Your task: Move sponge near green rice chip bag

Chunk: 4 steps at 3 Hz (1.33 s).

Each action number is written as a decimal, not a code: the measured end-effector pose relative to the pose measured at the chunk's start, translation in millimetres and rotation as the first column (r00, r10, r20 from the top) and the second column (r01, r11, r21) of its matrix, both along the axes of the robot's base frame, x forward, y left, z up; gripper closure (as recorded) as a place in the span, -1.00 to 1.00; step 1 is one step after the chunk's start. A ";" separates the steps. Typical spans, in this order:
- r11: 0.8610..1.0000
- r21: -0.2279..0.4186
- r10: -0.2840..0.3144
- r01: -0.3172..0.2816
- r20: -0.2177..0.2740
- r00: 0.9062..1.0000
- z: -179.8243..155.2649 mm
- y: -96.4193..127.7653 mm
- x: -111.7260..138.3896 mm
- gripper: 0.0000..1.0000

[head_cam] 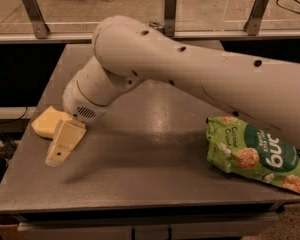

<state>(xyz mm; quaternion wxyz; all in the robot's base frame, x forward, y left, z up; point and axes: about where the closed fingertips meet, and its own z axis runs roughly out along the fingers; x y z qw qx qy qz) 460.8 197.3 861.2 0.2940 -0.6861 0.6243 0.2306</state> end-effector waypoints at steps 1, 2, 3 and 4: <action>0.999 0.000 -0.053 0.053 0.001 0.999 -12.9 2.3 12.7 -1.00; 0.995 -0.004 -0.096 0.096 -0.027 0.995 -27.5 3.6 21.3 -0.66; 0.991 0.005 -0.131 0.131 -0.033 0.991 -29.2 0.5 28.1 -0.19; 0.987 0.028 -0.158 0.158 -0.017 0.987 -17.8 -5.3 33.6 0.27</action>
Offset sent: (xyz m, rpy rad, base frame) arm 0.0351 0.0025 -0.0474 -0.0058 0.0676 -0.1566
